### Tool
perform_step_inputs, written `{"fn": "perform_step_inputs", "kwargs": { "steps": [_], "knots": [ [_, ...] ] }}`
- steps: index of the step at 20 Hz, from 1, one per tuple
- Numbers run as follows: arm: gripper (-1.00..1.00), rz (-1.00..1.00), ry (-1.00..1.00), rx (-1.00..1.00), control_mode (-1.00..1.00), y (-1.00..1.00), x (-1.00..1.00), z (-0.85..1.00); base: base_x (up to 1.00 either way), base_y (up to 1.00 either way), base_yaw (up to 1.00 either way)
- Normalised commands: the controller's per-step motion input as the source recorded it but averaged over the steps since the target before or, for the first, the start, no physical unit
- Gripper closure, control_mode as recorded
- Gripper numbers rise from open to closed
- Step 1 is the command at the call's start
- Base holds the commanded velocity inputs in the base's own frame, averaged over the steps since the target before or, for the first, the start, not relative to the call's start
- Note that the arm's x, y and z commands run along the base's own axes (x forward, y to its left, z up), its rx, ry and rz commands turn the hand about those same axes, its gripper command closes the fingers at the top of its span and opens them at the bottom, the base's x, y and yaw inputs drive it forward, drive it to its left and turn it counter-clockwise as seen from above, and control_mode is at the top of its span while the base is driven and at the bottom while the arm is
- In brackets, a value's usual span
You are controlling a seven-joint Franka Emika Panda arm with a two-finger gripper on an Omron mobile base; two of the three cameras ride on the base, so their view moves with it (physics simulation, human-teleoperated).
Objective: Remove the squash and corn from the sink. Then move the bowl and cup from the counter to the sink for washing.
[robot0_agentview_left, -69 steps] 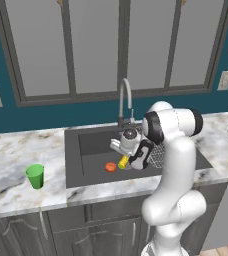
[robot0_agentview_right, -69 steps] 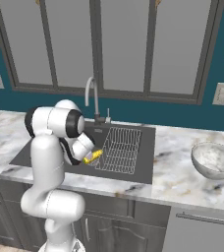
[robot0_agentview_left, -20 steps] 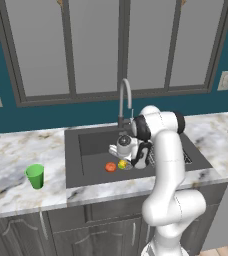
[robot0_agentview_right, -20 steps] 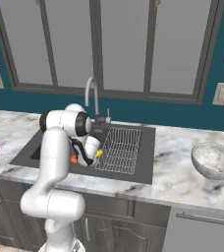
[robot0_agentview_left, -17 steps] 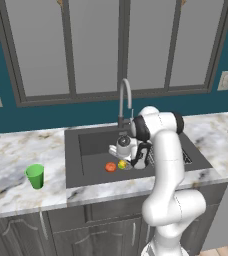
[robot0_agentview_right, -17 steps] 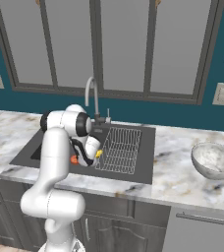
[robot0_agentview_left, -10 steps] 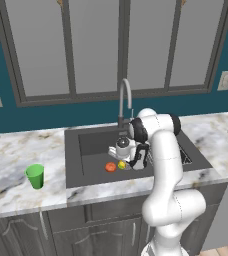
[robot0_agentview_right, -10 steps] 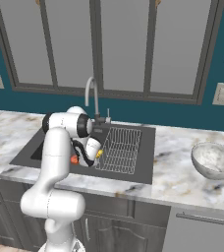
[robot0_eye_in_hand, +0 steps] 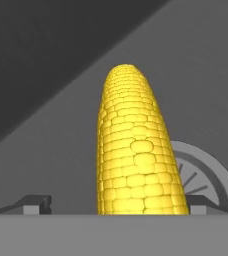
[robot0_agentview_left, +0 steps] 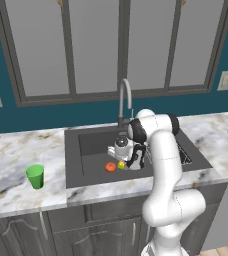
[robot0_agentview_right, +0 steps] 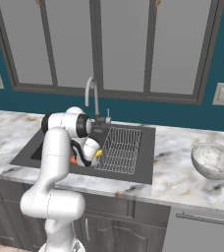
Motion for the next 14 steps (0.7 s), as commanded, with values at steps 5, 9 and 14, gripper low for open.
{"fn": "perform_step_inputs", "kwargs": {
  "steps": [5, 9, 14],
  "knots": [
    [1.00, 0.00, 0.07, 0.00, -1.00, -0.01, 0.07, -0.19, 0.00, 0.00, 0.00],
    [1.00, 0.00, 0.14, 0.00, -1.00, -0.01, 0.01, -0.24, 0.00, 0.00, 0.00],
    [1.00, 0.00, 0.14, 0.00, -1.00, -0.02, 0.01, -0.25, 0.00, 0.00, 0.00]
  ]
}}
